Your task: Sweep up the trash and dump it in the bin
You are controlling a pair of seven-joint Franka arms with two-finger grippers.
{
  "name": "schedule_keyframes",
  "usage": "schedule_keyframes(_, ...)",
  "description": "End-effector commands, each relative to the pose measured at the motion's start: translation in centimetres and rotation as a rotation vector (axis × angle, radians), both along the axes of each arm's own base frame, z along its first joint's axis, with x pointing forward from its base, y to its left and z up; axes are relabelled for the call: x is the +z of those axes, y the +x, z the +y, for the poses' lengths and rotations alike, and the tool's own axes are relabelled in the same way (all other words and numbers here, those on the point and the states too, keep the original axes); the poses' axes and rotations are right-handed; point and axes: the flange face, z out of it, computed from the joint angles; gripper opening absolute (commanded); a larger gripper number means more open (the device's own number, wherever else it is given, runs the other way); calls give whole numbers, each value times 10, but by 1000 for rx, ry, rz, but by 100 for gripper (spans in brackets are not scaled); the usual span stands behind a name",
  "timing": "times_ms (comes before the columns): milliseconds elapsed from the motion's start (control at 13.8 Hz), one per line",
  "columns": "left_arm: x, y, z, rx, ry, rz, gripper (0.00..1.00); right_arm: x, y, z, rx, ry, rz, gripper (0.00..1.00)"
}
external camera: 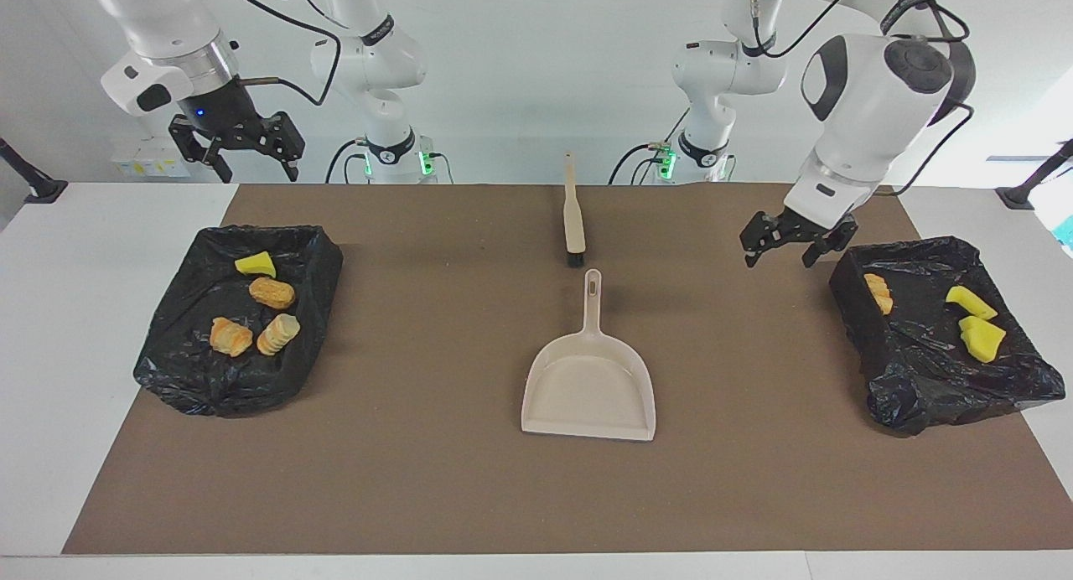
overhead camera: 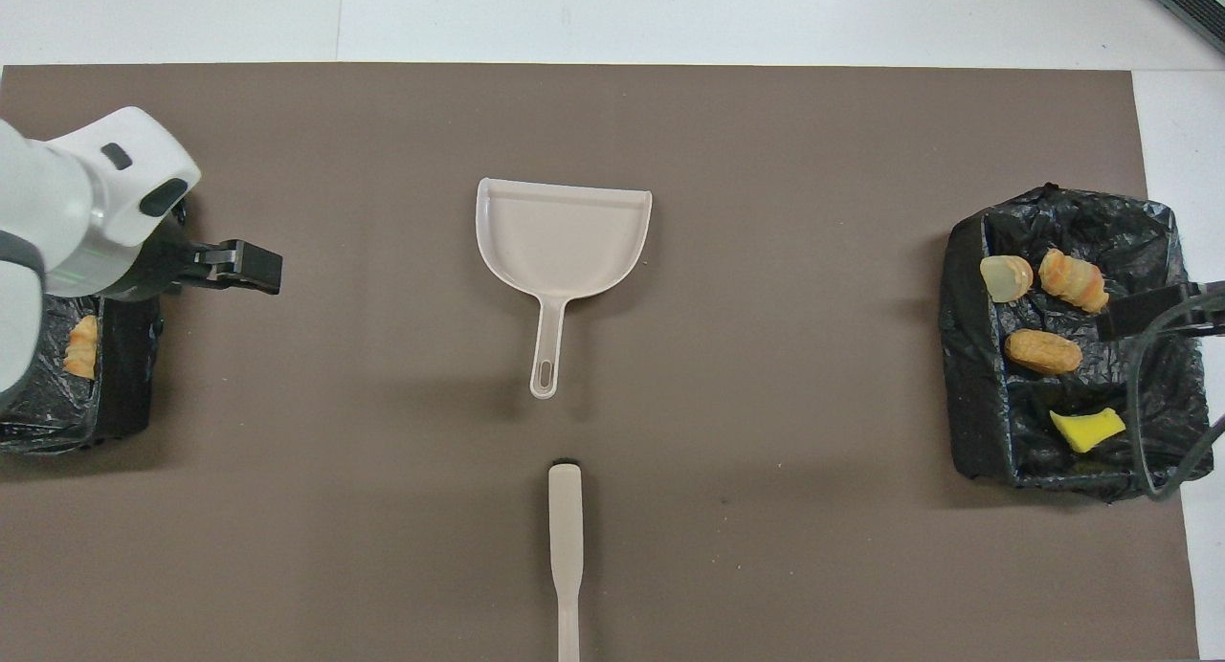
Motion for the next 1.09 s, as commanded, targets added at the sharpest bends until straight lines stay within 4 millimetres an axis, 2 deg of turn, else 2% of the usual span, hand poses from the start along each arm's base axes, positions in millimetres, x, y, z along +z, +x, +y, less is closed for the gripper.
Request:
schedule_keyframes(0, 37, -22, 26, -37, 28, 10, 100, 0, -5, 2, -16, 20, -17, 100)
schedule_keyframes(218, 63, -59, 27, -43, 35, 75, 100, 0, -5, 2, -16, 20, -17, 100)
schedule_keyframes(290, 72, -64, 28, -41, 35, 69, 100, 0, -5, 2, -16, 20, -17, 100)
schedule_keyframes(435, 80, -68, 34, -34, 34, 74, 100, 0, -5, 2, -16, 20, -17, 100)
schedule_keyframes(653, 105, -65, 33, -36, 34, 51, 100, 0, -5, 2, -16, 20, -17, 100)
schedule_keyframes(871, 104, -61, 36, -30, 41, 53, 100, 0, -5, 2, -16, 20, -17, 100)
schedule_keyframes(1016, 110, -51, 40, -21, 39, 31, 100, 0, -5, 2, -16, 20, -17, 100)
